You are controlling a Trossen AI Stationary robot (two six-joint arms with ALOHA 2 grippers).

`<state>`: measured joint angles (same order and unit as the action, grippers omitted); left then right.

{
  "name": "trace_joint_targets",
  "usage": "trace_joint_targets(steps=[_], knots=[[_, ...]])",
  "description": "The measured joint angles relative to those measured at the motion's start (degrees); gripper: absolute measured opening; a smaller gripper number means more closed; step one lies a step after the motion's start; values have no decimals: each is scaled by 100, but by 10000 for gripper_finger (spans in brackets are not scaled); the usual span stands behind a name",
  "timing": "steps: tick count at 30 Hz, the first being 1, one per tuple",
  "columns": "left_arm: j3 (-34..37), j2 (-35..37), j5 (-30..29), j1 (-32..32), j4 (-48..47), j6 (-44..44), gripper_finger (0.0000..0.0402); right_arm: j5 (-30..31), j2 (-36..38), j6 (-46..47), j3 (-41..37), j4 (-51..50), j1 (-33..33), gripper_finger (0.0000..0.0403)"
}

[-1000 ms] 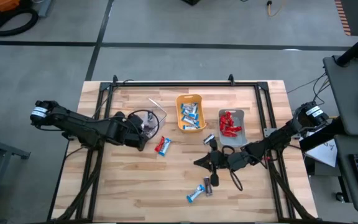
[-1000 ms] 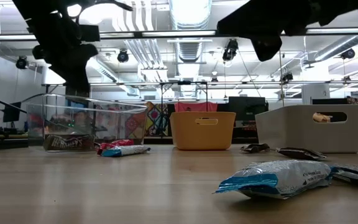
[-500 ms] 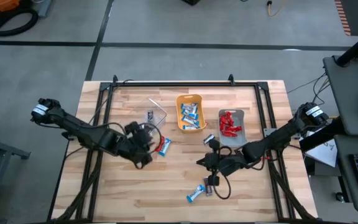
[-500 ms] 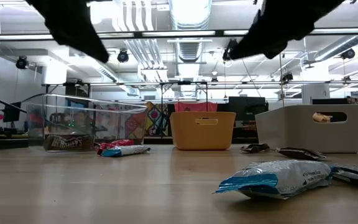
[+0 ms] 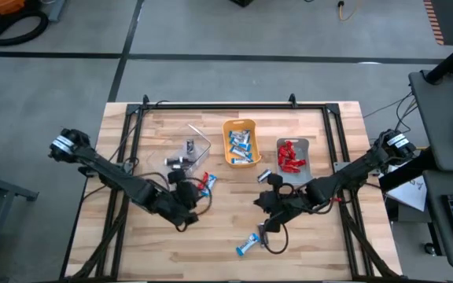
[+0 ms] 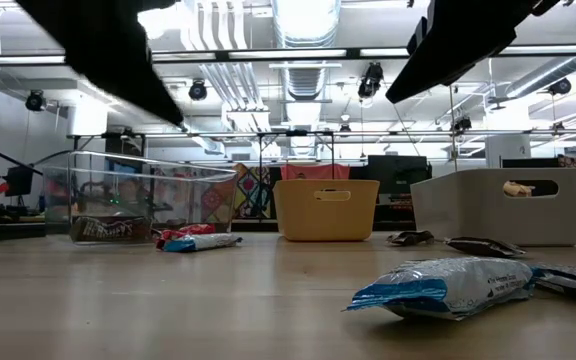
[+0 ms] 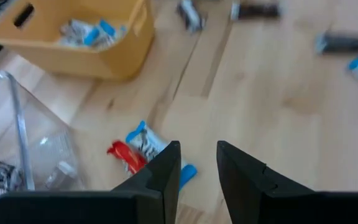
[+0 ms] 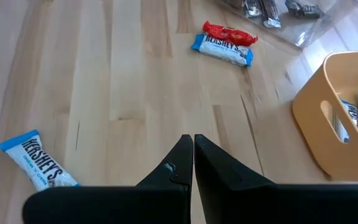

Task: Organize candy in baskets
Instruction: Put the red chocolate into the gray bin

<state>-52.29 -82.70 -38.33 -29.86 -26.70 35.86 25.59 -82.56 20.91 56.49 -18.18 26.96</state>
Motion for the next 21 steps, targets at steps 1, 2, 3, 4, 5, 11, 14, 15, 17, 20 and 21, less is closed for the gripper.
trace_joint_targets(steps=[1,2,3,4,5,11,14,15,17,20,21], knots=[[2,-159,0,-15,3,21,90,0,0,-31,-10,5,0,9],[2,-312,0,-30,1,55,93,0,0,-45,-21,-11,0,9],[-1,-451,2,-41,-9,83,97,-1,0,-52,-26,-18,0,9],[-22,-584,2,-48,-27,110,101,-1,0,-53,-27,-18,0,9],[-44,-704,0,-51,-21,114,107,-3,0,-53,-29,-19,0,9],[-57,-1311,-176,-51,-86,-169,141,-3,0,-52,-29,-24,0,9],[-55,-1555,-235,-51,-120,-286,151,-3,0,-51,-31,-24,0,9],[-55,-1619,-261,-51,-168,-289,154,-3,0,-51,-31,-19,0,9],[-55,-1719,-408,-51,-196,-260,155,-3,0,-46,-31,-17,0,9],[-55,-1814,-615,-47,-331,-192,155,-3,0,-43,-31,2,0,9],[-55,-1847,-624,-45,-346,-190,155,-3,0,-42,-31,6,0,9]])
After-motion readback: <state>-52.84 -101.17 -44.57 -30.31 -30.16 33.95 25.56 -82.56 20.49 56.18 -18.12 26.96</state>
